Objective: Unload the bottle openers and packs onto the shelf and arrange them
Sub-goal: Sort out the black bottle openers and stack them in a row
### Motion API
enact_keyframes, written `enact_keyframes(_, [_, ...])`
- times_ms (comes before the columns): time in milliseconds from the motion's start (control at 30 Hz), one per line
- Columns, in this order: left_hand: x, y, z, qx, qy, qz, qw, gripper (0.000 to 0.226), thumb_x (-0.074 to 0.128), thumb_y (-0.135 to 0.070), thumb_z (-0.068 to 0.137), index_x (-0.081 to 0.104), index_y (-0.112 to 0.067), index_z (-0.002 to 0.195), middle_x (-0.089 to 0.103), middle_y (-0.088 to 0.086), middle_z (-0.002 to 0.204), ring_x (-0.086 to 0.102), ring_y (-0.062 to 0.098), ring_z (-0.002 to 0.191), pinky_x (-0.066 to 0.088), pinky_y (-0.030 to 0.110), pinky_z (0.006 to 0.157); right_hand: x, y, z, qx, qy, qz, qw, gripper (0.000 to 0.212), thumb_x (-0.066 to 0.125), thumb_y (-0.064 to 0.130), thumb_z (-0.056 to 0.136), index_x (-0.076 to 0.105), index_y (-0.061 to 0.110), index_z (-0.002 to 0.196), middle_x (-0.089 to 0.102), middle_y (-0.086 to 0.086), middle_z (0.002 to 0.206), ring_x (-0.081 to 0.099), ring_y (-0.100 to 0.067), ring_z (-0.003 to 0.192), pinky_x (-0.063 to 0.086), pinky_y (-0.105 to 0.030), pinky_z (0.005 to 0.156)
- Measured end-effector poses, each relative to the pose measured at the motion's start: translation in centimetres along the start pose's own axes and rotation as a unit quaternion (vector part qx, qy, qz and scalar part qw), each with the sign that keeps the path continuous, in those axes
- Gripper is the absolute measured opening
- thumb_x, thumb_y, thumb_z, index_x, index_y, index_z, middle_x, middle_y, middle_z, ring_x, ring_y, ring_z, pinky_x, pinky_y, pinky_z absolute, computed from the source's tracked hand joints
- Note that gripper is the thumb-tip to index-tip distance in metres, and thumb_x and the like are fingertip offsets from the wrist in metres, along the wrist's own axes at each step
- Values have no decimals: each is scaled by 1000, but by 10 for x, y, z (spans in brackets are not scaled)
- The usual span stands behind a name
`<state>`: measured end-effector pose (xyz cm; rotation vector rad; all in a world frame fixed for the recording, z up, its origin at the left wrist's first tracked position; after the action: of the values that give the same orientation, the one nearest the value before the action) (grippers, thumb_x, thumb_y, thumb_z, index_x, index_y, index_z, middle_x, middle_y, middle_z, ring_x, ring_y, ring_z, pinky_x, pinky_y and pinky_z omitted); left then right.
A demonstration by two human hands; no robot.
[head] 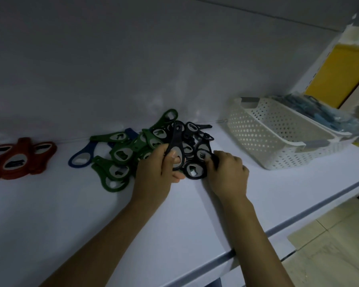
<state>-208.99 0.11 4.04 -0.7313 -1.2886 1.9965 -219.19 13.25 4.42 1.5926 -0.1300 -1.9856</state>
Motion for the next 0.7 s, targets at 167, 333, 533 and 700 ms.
enact_keyframes(167, [-1,-2,0,6,-2,0,1000,22,45,-16,98,55,-29,82,65,-6,78,67,12,54,49,16,47,1,7,-2,-56,-35,93,993,22,60,19,90,68,16,110,63,-6,102,52,-28,100,40,-38,86])
enact_keyframes(333, [-3,4,3,-56,5,-58,997,18,49,-16,96,55,-23,81,69,-9,73,69,19,57,49,19,46,-7,9,-5,-81,-144,211,964,19,66,15,87,75,21,103,54,-4,84,51,-19,81,44,-34,73])
enact_keyframes(533, [-1,5,4,-97,34,-130,986,17,49,-20,97,60,-26,86,70,-2,72,68,25,54,51,24,46,-13,25,-19,-210,-166,299,916,45,54,-12,77,69,9,114,66,-5,87,60,-14,76,49,-22,70])
enact_keyframes(700, [-6,6,6,-89,40,-131,986,13,59,-32,91,59,-24,100,71,-6,78,69,16,60,51,22,48,-1,44,-25,-354,-30,233,905,52,52,-14,76,64,7,122,69,-7,110,63,-24,96,52,-35,77])
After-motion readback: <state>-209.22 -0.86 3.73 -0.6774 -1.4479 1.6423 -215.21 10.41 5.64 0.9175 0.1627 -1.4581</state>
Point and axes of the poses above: each hand's wrist, its own z-axis towards the middle knuckle, its own x-axis out of the palm, y = z × x, the point moved 3 cm from there along z, towards the middle knuckle
